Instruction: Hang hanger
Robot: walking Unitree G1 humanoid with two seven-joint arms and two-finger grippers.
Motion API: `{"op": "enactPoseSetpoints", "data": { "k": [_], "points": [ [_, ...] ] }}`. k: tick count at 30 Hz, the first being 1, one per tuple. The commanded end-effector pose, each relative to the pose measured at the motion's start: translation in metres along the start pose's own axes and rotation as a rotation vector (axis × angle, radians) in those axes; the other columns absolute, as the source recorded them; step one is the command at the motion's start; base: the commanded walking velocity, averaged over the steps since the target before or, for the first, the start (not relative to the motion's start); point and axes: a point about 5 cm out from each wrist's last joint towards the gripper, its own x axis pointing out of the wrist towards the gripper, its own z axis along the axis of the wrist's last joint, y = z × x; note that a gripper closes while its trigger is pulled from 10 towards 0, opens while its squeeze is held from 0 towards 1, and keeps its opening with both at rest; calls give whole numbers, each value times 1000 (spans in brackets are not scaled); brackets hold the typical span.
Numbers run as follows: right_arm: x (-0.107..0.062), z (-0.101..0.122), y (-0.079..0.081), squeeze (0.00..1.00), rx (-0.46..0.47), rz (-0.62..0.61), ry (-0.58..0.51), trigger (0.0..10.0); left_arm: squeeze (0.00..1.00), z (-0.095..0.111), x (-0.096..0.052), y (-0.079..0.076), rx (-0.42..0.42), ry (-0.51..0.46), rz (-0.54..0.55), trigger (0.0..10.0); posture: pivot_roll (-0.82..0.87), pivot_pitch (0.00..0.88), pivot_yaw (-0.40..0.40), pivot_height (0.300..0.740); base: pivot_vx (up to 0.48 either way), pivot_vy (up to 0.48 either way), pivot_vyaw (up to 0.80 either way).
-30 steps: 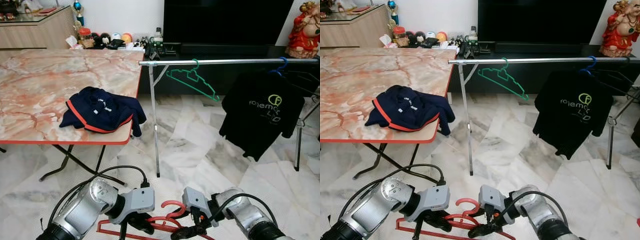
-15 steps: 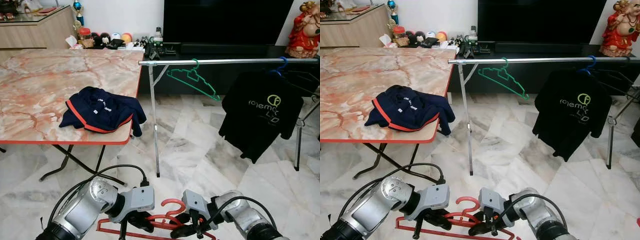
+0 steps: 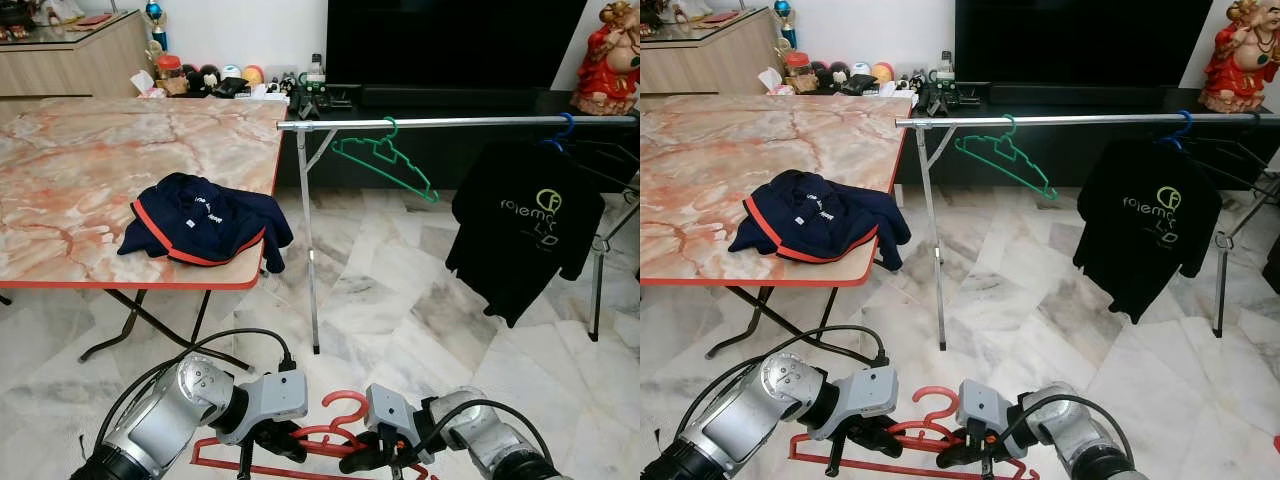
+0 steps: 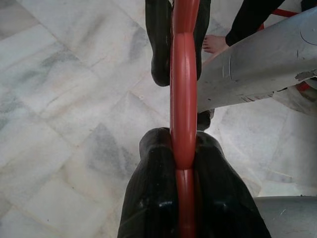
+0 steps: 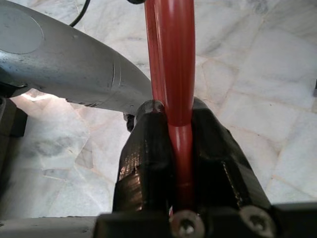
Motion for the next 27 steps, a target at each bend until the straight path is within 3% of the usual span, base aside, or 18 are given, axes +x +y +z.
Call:
{"op": "enactPoseSetpoints", "data": {
  "k": [1,6,7,16,20,21,22,23,24,25,27],
  "points": [
    [-4,-11,0,0,45,-35,31,0,0,11,-5,4,32,-65,9,10000,86,46,-33,740,0,0,0],
    [-5,-14,0,0,52,-42,37,0,0,10,-4,5,41,-84,18,10000,83,47,-34,740,0,0,0],
    [-5,-15,1,0,53,-42,38,0,1000,10,-4,5,47,-88,20,10000,83,47,-34,740,0,0,0],
    [-5,-34,7,0,65,-68,132,0,1000,16,-15,6,20,-140,-3,10000,84,44,-34,740,0,0,0],
    [-6,-44,10,0,74,-86,179,0,1000,5,-19,5,28,-51,-5,10000,80,40,-31,740,0,0,0],
    [-8,-49,12,0,80,-94,192,0,0,-7,-21,9,53,34,41,10000,79,39,-30,740,0,0,0],
    [-8,-49,12,0,80,-94,192,0,0,-7,-21,9,53,34,41,10000,79,39,-30,740,0,0,0],
    [-9,-51,13,0,82,-97,200,0,0,-11,-21,11,53,46,64,7922,79,39,-30,740,0,0,0],
    [-9,-52,13,0,83,-98,202,0,0,-10,-20,11,45,20,62,7922,74,35,-29,740,0,0,0],
    [-9,-53,13,0,84,-100,205,0,0,-10,-20,11,29,10,64,0,73,34,-29,740,0,0,0],
    [-10,-53,13,0,84,-101,206,0,0,-10,-20,10,25,11,57,0,72,34,-29,740,0,0,0]
  ]
}}
